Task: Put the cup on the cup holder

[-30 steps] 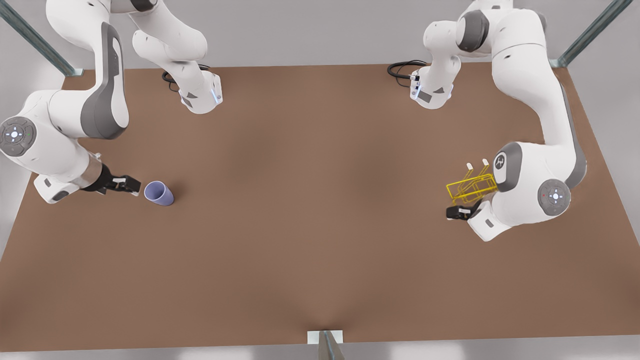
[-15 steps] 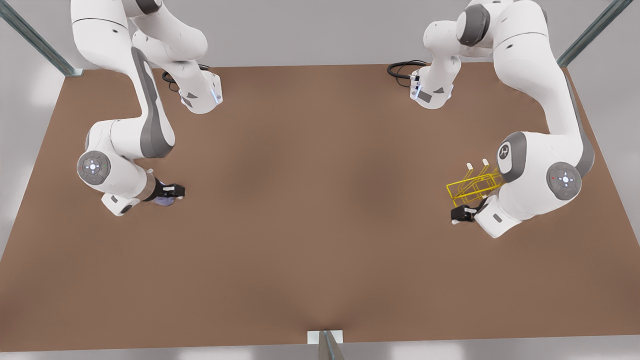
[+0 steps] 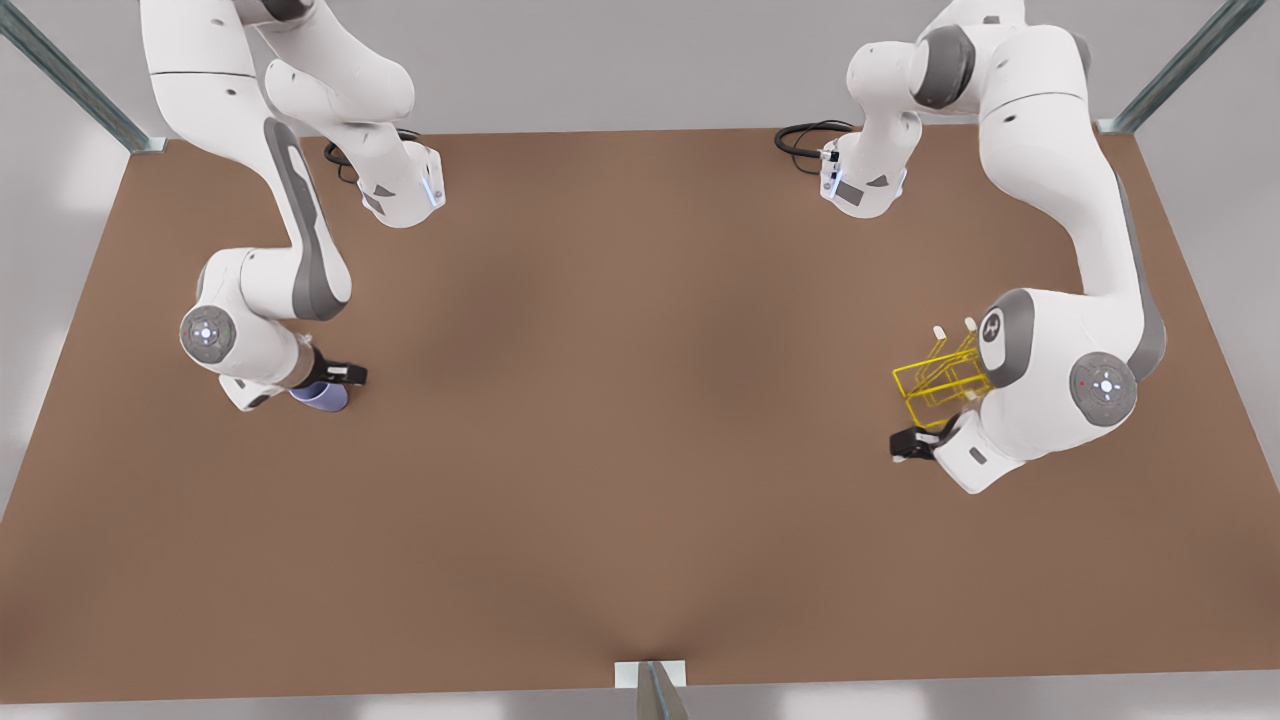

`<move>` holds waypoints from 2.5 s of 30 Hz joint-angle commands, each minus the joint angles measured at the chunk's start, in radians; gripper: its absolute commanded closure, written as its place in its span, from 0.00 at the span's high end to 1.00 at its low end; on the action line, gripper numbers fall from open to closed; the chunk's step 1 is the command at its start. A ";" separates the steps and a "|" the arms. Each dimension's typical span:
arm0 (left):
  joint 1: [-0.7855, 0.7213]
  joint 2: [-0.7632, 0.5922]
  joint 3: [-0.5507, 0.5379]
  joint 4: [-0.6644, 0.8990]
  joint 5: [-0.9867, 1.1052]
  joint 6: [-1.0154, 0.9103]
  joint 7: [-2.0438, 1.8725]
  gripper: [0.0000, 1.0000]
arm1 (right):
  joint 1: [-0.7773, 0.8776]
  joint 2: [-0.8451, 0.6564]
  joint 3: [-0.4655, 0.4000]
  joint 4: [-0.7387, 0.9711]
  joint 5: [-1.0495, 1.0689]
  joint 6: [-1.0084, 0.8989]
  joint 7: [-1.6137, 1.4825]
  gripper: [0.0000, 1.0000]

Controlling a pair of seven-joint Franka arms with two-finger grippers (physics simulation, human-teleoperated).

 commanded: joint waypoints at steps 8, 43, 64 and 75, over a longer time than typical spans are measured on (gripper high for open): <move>0.003 0.002 0.009 -0.004 -0.063 0.045 -0.023 1.00 | -0.034 0.074 0.000 -0.072 0.002 0.199 0.013 1.00; -0.001 0.028 0.010 -0.017 -0.022 0.054 -0.021 1.00 | 0.207 0.368 0.121 0.487 0.746 -0.116 0.254 0.21; 0.005 0.024 0.027 -0.017 -0.022 0.042 -0.023 1.00 | 0.494 0.959 0.258 1.069 0.952 0.176 0.400 0.21; -0.174 -0.093 -0.152 0.017 0.093 -0.112 -2.182 1.00 | 0.465 0.907 0.187 1.003 0.812 0.171 0.357 1.00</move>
